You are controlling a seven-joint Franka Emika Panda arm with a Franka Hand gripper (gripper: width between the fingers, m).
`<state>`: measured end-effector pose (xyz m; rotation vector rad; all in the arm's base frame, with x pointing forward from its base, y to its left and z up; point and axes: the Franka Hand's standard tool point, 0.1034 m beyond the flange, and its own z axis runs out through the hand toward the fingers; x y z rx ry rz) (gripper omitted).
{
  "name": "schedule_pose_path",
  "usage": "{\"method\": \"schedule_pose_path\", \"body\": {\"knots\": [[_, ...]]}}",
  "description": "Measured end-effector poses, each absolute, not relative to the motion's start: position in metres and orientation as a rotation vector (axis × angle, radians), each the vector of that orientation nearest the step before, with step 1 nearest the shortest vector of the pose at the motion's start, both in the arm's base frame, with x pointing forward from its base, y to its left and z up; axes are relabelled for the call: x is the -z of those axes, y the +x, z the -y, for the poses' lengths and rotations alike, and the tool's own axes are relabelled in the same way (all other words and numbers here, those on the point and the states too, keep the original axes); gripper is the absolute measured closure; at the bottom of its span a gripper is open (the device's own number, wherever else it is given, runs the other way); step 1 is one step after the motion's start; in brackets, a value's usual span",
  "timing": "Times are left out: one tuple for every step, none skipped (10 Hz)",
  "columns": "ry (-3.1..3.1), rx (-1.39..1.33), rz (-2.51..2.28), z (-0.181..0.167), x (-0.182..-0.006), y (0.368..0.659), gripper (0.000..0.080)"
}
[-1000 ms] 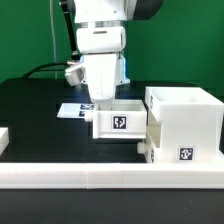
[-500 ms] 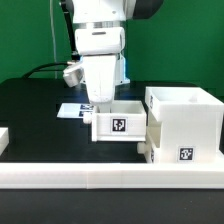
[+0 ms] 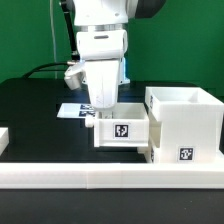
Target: Assemble drawer
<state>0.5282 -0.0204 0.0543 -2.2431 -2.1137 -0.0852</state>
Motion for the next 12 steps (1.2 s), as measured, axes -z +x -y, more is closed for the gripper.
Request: {"method": "schedule_pose_path", "body": {"knots": [[-2.244,0.091,2.116,0.020,-0.054,0.529,0.0757],[-2.243,0.090,2.117,0.020,-0.054,0.529,0.0757],[-2.240,0.090,2.120,0.018,-0.054,0.529,0.0757],[-2.236,0.093,2.126,0.016,-0.055,0.531,0.0757],[-2.220,0.091,2.140,0.014,-0.055,0.532,0.0757],[-2.198,0.088,2.157,0.011,-0.054,0.535,0.0757],[-2.190,0.090,2.170,0.009,-0.053,0.537,0.0757],[-2.192,0.089,2.167,0.010,-0.053,0.537,0.0757],[-2.192,0.089,2.167,0.010,-0.053,0.537,0.0757],[-2.192,0.089,2.167,0.010,-0.053,0.537,0.0757],[-2.193,0.089,2.166,0.009,-0.053,0.537,0.0757],[-2.192,0.091,2.168,0.007,-0.053,0.538,0.0757]]}}
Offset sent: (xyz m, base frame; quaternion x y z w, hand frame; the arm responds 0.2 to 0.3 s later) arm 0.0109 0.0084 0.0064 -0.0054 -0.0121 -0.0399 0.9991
